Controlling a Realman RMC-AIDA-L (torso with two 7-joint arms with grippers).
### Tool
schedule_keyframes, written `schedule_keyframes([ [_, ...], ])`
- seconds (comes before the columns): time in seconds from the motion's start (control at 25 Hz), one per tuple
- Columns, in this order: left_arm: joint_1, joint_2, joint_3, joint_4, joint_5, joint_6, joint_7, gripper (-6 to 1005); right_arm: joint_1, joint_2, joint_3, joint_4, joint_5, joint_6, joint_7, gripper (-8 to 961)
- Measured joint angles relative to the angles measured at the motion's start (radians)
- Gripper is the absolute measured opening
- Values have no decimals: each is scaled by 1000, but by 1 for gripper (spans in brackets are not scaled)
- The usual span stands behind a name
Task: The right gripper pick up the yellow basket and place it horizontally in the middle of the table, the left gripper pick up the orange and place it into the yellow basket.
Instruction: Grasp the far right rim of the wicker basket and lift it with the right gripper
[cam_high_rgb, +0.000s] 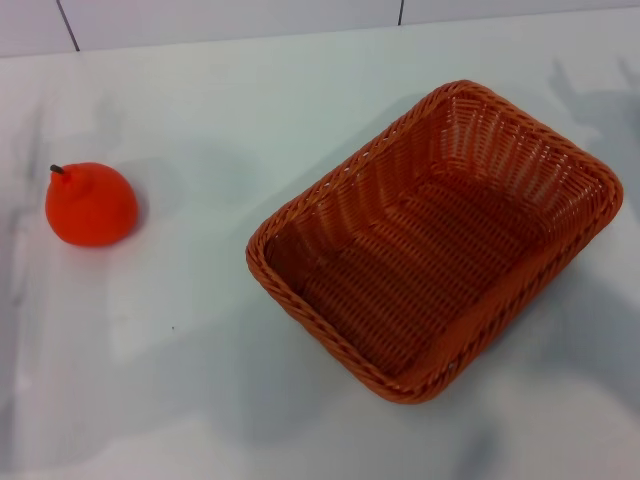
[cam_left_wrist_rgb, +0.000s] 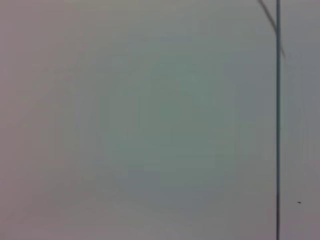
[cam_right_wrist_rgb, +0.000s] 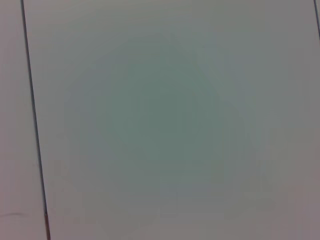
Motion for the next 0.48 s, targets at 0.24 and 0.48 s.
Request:
schedule_keyframes([
  [0.24, 0, 0, 0, 0, 0, 0, 0, 907, 0, 0, -2, 0, 0, 0, 0, 943],
  [0.48, 0, 0, 0, 0, 0, 0, 0, 907, -1, 0, -3, 0, 0, 0, 6, 942],
])
